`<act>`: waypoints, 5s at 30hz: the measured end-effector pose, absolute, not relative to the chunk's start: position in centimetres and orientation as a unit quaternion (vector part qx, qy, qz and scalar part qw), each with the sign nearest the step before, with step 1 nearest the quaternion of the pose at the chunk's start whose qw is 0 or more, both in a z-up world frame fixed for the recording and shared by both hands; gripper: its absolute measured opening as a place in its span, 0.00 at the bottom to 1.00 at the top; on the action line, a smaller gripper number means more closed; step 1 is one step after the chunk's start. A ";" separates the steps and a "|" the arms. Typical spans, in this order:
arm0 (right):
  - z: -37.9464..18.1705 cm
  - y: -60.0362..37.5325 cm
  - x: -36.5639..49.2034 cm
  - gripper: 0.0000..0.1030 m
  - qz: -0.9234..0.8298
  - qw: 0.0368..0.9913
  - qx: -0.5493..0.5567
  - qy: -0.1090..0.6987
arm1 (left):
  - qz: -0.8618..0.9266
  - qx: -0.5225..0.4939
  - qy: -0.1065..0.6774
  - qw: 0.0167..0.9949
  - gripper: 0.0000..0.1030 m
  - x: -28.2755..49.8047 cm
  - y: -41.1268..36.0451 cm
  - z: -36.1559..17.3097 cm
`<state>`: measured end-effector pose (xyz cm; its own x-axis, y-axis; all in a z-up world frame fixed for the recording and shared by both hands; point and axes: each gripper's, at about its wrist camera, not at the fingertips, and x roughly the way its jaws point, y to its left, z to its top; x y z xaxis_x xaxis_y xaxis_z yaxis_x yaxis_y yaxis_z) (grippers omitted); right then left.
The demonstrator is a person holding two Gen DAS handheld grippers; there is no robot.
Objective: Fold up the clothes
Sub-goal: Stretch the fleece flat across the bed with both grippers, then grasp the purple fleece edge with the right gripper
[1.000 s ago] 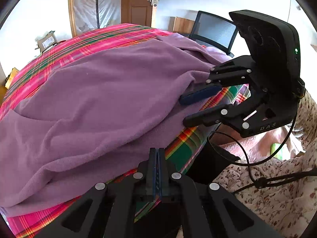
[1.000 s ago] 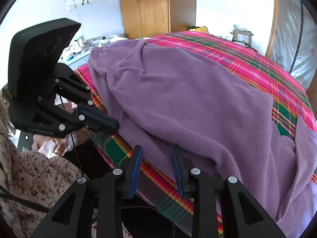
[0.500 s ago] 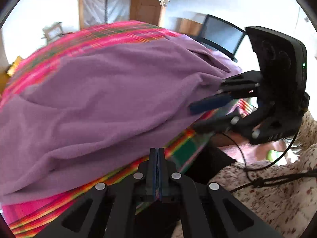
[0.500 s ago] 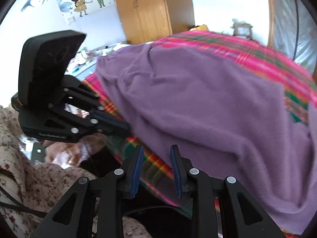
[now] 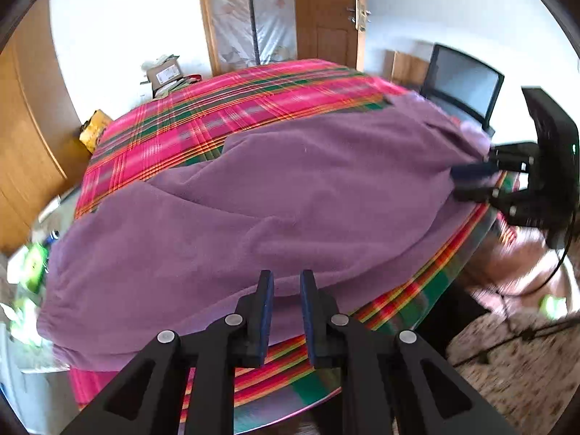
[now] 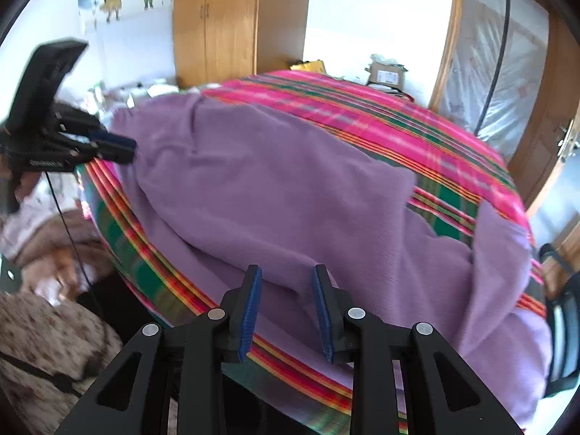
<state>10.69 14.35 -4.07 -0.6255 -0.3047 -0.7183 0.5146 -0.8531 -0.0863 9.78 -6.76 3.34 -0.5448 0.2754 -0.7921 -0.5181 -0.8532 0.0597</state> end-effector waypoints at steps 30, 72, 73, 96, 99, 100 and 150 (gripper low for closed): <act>-5.8 12.2 10.9 0.28 -0.874 0.214 0.343 0.270 | 0.844 -0.420 0.254 0.215 0.15 8.1 -6.4 0.3; -4.8 11.6 14.1 0.07 -0.878 0.228 0.365 0.210 | 0.869 -0.432 0.101 0.217 0.04 9.7 -11.0 0.8; -4.5 12.0 14.2 0.07 -0.882 0.229 0.364 0.195 | 0.869 -0.434 0.097 0.218 0.04 9.8 -11.0 0.9; -1.8 24.2 10.0 0.25 -0.932 0.045 0.350 0.084 | 0.838 -0.419 0.100 0.334 0.11 7.6 2.6 3.4; -1.7 24.6 9.1 0.29 -0.931 0.038 0.352 0.086 | 0.827 -0.409 0.124 0.366 0.11 8.2 5.2 3.3; -1.7 24.7 8.8 0.29 -0.931 0.038 0.353 0.086 | 0.825 -0.407 0.126 0.370 0.11 8.2 5.7 3.3; -4.8 28.3 -5.0 0.06 -0.900 0.001 0.432 0.058 | 0.789 -0.471 0.067 0.388 0.12 3.2 9.4 1.1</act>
<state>-5.01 28.27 -4.77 -0.6268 0.0482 -0.7777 0.0515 -0.9933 -0.1030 3.21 9.36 1.09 -0.2551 0.5487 -0.7961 -0.6759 -0.6900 -0.2590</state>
